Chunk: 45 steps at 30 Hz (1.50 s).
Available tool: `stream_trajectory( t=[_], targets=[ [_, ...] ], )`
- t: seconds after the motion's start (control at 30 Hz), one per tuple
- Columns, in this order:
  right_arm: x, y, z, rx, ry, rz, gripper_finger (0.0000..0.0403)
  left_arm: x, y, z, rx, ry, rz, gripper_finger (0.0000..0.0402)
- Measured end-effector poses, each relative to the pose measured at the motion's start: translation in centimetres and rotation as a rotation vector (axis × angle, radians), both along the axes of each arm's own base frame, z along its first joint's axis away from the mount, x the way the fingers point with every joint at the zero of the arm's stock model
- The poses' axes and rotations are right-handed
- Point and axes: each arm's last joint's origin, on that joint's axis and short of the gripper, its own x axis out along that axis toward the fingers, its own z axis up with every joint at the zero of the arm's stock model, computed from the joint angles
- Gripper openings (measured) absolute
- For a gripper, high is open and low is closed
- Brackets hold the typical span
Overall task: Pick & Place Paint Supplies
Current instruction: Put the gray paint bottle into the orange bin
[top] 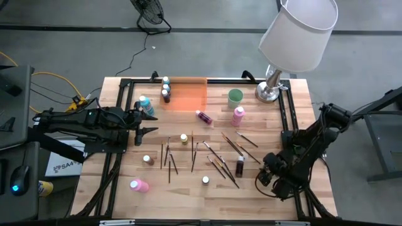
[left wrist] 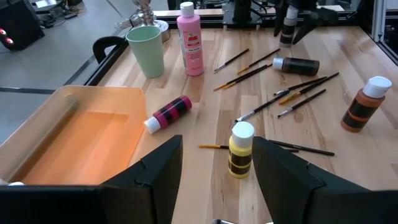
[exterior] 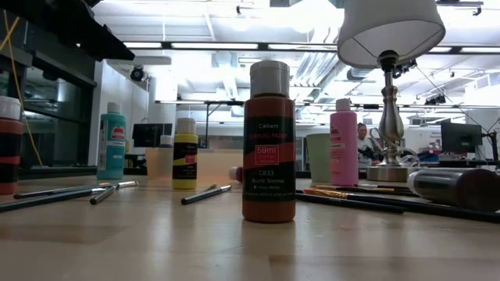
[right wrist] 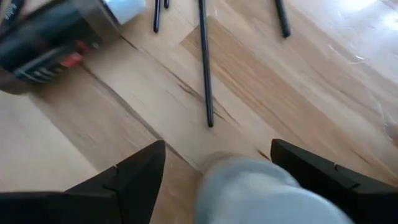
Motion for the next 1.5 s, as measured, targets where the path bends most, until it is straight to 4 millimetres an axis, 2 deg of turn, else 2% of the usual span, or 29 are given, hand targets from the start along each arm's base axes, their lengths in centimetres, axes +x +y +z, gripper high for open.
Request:
stream_trajectory(
  t=[0.17, 0.27, 0.67, 0.73, 0.9, 1.07, 1.27, 1.5],
  targets=[
    [0.5, 0.1, -1.0, -0.055, -0.011, -0.006, 0.0285, 0.0, 0.0, 0.0, 0.0, 0.0, 0.0, 0.0187],
    [0.5, 0.2, -1.1, -0.057, -0.014, -0.007, 0.0272, 0.0, 0.0, 0.0, 0.0, 0.0, 0.0, 0.0187],
    [0.5, 0.3, -1.0, -0.047, 0.006, -0.009, 0.0121, 0.0, 0.0, 0.0, -0.001, -0.001, 0.0, 0.0187],
    [0.7, 0.5, -0.7, -0.028, 0.004, -0.007, 0.0107, 0.0, 0.0, 0.0, -0.003, -0.004, 0.001, 0.0187],
    [1.1, 0.7, 1.1, 0.062, -0.023, -0.016, 0.0109, 0.1, 0.0, 0.3, -0.004, -0.03, 0.001, 0.0187],
    [2.0, -0.2, 3.6, 0.086, -0.067, 0.053, 0.0127, 1.0, 0.0, 0.5, -0.004, -0.052, 0.001, 0.0187],
    [3.5, -2.8, 6.5, 0.02, -0.135, 0.209, 0.0107, 4.1, -0.5, 0.4, 0.025, -0.069, -0.13, 0.0187],
    [6.8, -6.3, 9.6, -0.152, -0.313, 0.349, 0.0125, 8.1, -1.0, -0.1, 0.075, -0.133, -0.281, 0.0187]
  ],
)
